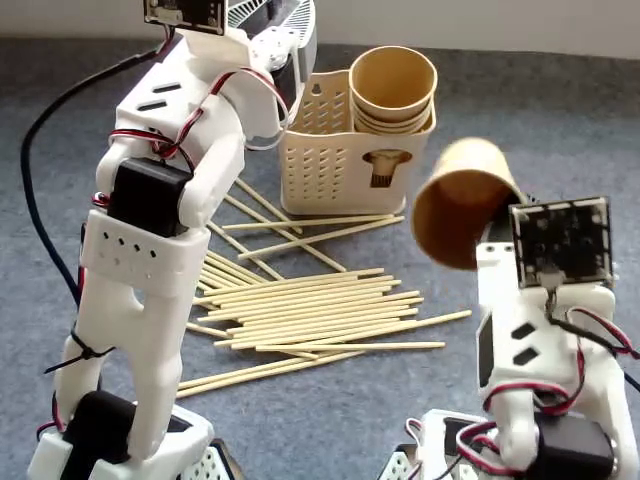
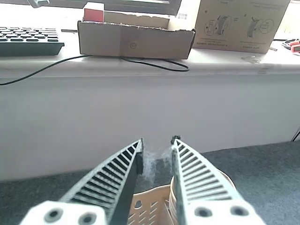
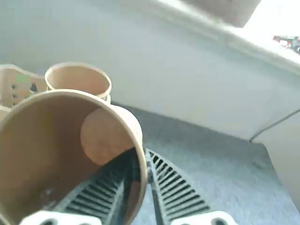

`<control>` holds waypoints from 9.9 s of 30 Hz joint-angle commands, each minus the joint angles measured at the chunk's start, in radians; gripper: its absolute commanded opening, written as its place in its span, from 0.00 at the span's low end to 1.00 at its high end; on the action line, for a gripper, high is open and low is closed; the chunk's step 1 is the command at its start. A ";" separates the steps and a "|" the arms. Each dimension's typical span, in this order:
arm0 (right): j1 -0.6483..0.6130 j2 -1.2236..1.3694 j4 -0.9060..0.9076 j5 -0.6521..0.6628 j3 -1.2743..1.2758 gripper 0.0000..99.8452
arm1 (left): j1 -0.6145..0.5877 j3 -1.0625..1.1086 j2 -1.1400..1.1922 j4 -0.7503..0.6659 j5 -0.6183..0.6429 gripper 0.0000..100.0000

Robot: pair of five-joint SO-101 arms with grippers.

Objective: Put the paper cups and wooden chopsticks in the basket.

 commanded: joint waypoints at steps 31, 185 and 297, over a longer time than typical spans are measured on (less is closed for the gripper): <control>-0.177 0.674 -0.383 -0.273 -0.341 0.01 | -0.059 -0.016 -0.044 -0.003 0.014 0.11; -0.349 -0.575 -0.496 -0.445 1.142 0.20 | 0.038 -0.008 -0.285 0.341 -0.169 0.11; 0.108 -0.641 -0.598 -0.552 1.147 0.20 | 0.513 0.943 0.150 0.149 -0.428 0.01</control>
